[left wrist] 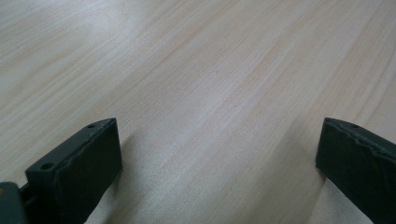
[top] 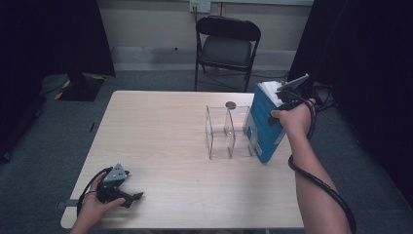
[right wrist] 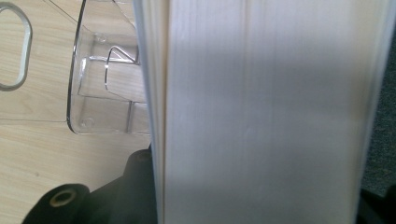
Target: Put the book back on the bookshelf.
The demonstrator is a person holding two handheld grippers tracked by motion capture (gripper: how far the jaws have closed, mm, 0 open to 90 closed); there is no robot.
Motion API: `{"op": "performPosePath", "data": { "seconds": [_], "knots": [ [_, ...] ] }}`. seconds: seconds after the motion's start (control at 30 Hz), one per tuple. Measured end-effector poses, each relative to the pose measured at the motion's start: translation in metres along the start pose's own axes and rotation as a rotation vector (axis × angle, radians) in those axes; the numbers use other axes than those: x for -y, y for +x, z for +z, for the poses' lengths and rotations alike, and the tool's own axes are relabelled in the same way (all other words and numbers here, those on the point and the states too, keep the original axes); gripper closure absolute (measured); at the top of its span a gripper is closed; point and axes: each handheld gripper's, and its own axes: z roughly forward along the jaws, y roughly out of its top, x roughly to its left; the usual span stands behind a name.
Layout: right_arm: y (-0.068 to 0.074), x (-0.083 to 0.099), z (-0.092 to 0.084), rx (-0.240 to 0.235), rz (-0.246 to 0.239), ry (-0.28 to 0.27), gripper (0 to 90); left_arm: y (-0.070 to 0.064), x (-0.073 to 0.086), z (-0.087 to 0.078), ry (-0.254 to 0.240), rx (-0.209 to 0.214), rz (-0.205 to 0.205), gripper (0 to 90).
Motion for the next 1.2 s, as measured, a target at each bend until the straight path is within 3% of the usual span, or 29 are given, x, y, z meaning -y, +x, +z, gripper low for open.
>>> {"op": "performPosePath", "data": {
  "seconds": [0.23, 0.6, 1.0, 1.2],
  "knots": [
    [0.001, 0.002, -0.006, -0.019, 0.002, -0.047, 51.2, 0.000, 0.000, 0.000, -0.002, 0.001, -0.005, 0.0],
    [-0.001, 0.013, -0.019, -0.021, 0.021, -0.064, 32.1, 0.000, 0.000, 0.000, -0.002, 0.002, -0.007, 0.0],
    [-0.004, 0.030, -0.025, -0.025, 0.025, -0.093, 23.1, 0.000, -0.001, 0.000, 0.011, -0.004, 0.004, 0.0],
    [-0.002, 0.036, -0.026, -0.034, -0.004, -0.084, 18.7, 0.000, -0.001, 0.000, 0.008, -0.001, -0.005, 0.0]
  ]
}}
